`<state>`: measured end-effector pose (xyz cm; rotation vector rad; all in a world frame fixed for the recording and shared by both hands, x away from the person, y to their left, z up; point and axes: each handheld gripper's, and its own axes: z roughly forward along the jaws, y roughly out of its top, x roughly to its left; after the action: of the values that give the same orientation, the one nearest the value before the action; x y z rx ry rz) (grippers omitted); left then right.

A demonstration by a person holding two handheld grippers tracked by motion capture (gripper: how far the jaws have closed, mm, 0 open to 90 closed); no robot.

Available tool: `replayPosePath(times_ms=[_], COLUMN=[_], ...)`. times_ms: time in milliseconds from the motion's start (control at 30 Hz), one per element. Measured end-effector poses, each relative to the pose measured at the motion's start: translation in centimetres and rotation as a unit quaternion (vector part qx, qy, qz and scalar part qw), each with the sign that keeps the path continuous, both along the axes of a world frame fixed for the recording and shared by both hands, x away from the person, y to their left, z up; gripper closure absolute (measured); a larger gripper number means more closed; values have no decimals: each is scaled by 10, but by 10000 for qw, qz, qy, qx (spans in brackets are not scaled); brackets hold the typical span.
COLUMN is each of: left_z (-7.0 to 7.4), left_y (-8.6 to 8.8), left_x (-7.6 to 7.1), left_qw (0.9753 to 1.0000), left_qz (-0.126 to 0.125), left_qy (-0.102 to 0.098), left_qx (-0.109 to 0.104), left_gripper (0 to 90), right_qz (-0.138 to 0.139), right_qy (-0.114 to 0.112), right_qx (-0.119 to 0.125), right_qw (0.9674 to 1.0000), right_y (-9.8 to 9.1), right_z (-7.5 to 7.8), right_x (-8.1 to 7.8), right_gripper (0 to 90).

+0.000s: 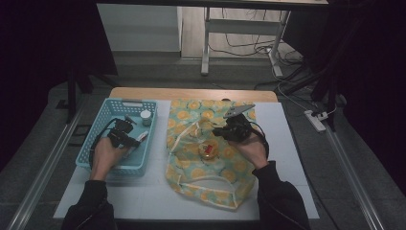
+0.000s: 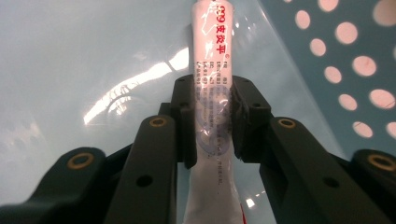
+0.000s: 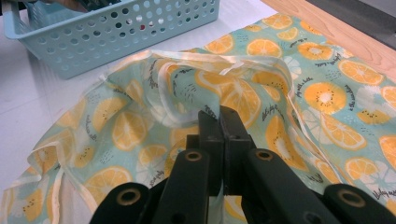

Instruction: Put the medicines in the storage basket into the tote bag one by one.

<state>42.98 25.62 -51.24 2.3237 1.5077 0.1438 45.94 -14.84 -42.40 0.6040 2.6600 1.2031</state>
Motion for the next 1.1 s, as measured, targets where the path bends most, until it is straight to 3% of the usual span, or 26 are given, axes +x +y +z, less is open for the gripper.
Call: replayPosePath(times_ms=[267,500,733,1100], left_z=[11,19,29,50], left_y=[3,4,9,7], left_x=[-3,-6,-11,-22], left_qw=[9992,9984,9960,9925], left_qz=[47,-23,-49,-232], left_qy=[-303,-420,-636,-1004], left_qx=[-251,-373,-625,-662], left_gripper=[728,728,728,728], right_qz=[-5,-19,-11,-18], right_qy=[-10,-25,-26,-46], right_qx=[-11,-1,-21,-9], right_qw=[10000,10000,10000,10000], right_y=[0,-1,0,-1], right_z=[0,1,1,1], right_x=[0,-1,-1,-1], right_gripper=[890,891,890,891])
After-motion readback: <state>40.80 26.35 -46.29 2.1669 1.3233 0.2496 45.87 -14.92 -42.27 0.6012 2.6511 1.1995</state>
